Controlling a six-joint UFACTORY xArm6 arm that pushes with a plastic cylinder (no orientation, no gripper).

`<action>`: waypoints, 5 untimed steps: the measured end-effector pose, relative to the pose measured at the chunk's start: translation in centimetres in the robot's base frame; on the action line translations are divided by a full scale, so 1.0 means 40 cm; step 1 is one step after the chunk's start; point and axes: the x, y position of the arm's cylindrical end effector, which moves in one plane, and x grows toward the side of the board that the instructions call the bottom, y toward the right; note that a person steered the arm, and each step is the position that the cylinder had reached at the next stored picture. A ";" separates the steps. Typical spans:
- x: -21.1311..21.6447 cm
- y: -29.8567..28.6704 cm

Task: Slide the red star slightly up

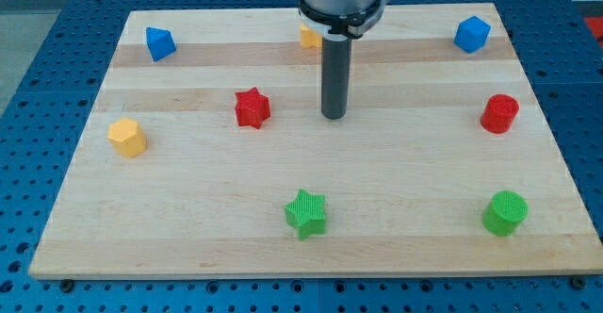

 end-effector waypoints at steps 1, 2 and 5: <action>0.000 -0.045; 0.000 -0.050; 0.007 -0.196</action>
